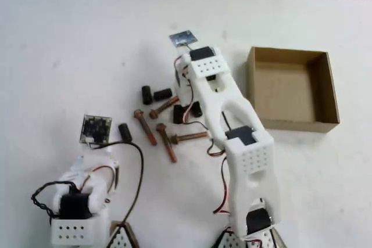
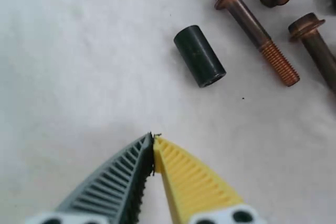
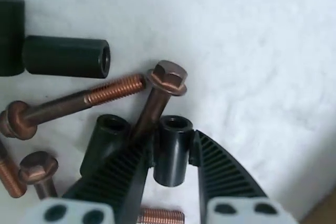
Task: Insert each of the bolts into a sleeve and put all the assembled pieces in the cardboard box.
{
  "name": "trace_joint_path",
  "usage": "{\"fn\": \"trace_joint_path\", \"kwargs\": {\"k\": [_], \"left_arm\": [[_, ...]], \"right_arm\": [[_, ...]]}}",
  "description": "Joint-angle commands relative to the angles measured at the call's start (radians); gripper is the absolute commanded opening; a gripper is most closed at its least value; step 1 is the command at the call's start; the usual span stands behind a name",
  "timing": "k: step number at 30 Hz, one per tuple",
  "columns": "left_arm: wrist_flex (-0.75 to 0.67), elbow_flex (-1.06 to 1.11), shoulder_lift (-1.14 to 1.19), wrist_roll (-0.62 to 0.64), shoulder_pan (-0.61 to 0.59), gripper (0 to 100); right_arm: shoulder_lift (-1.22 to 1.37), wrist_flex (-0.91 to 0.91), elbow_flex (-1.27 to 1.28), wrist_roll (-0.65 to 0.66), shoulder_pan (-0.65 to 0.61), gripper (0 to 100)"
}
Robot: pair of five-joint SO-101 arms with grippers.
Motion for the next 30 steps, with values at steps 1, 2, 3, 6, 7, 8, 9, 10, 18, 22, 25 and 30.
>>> {"fn": "trace_joint_path", "kwargs": {"k": [1, 2, 3, 6, 7, 8, 9, 10, 18, 22, 25, 30], "left_arm": [[0.002, -0.002, -0.007, -0.011, 0.018, 2], [0.002, -0.002, -0.007, -0.011, 0.018, 2], [0.002, -0.002, -0.007, -0.011, 0.018, 2], [0.002, -0.002, -0.007, -0.011, 0.018, 2], [0.002, -0.002, -0.007, -0.011, 0.018, 2], [0.002, -0.002, -0.007, -0.011, 0.018, 2], [0.002, -0.002, -0.007, -0.011, 0.018, 2], [0.002, -0.002, -0.007, -0.011, 0.018, 2], [0.002, -0.002, -0.007, -0.011, 0.018, 2], [0.002, -0.002, -0.007, -0.011, 0.018, 2], [0.002, -0.002, -0.007, -0.011, 0.018, 2], [0.002, -0.002, -0.007, -0.011, 0.018, 2]], "right_arm": [[-0.002, 0.005, -0.025, -0.005, -0.019, 9.1], [-0.002, 0.005, -0.021, -0.003, -0.019, 9.1], [-0.001, 0.005, -0.018, -0.005, -0.018, 9.1], [0.015, 0.005, 0.003, 0.0, -0.015, 9.1], [0.024, 0.005, 0.015, 0.0, -0.016, 9.1], [0.035, 0.004, 0.021, 0.0, -0.019, 9.1], [0.047, 0.004, 0.023, 0.0, -0.019, 9.1], [0.054, 0.002, 0.025, 0.0, -0.019, 9.1], [0.073, 0.027, 0.028, 0.002, -0.018, 8.7], [0.076, 0.042, 0.031, 0.002, -0.019, 7.5], [0.076, 0.042, 0.031, 0.002, -0.012, 1.1], [0.076, 0.062, 0.061, 0.002, -0.01, 1.6]]}}
